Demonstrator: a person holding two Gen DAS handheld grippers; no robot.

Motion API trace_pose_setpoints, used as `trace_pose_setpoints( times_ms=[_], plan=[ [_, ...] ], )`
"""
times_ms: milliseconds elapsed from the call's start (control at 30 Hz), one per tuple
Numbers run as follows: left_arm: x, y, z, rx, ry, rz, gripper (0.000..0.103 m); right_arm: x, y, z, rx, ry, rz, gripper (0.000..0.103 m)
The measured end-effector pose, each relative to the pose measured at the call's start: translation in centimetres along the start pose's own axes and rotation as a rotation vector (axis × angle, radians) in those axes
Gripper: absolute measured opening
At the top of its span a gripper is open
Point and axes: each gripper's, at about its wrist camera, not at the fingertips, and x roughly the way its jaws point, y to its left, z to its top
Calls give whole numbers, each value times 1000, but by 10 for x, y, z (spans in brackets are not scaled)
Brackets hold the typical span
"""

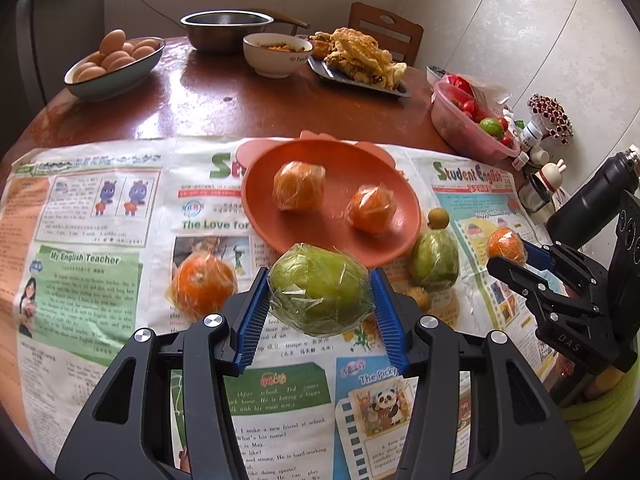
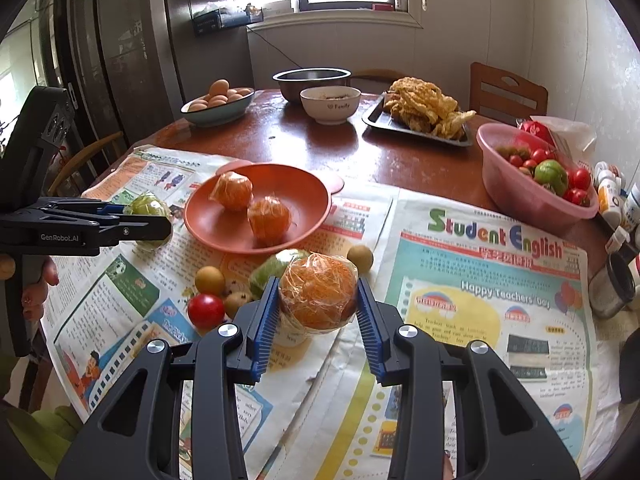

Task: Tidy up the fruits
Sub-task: 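Lift the bagged orange and green fruit and carry both over the orange plate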

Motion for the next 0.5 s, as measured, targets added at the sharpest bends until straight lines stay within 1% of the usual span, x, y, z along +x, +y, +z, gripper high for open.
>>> trace_pose_setpoints(
  times_ms=[233,500],
  plan=[
    [0,-5,12,18,-14,-4,42,-2,1,14,-18,-17,2,36],
    [8,-10,21,31,-10,-11,42,-3,-2,37,-42,-42,-8,37]
  ],
)
